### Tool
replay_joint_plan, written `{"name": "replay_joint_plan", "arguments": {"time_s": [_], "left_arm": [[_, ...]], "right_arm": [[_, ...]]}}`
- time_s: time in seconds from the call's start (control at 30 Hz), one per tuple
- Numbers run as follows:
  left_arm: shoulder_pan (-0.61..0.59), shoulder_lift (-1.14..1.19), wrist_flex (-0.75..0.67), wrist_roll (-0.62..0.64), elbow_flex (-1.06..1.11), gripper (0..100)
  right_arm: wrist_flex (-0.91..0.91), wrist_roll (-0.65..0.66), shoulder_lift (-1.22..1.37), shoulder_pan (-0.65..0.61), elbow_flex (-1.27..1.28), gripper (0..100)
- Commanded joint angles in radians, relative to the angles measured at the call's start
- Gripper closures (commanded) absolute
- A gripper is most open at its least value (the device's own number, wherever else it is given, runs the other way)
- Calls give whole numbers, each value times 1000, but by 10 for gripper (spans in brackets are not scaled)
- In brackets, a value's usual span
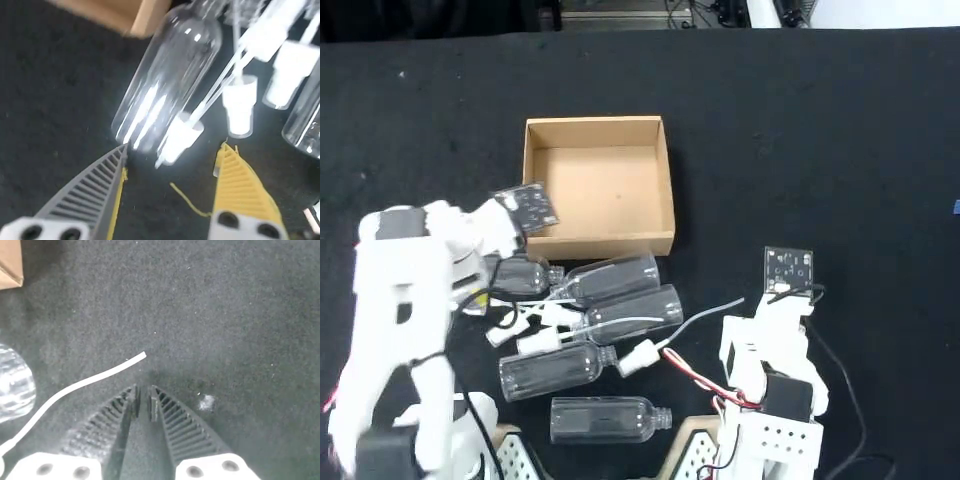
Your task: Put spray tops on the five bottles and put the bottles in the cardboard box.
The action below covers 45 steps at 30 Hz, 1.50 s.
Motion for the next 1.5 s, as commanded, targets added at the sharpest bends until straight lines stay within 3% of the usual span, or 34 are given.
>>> {"name": "replay_joint_plan", "arguments": {"time_s": [0.0, 0.37, 0.73, 1.47], "left_arm": [[50, 86, -17, -14, -96, 742], [85, 342, -28, -15, -251, 747], [101, 358, -278, -14, -45, 748], [102, 347, -270, -18, 8, 748]], "right_arm": [[11, 5, -97, 8, -5, 986], [11, 5, -96, 8, -5, 986], [11, 5, -96, 8, -5, 986], [11, 5, -96, 8, -5, 986]]}}
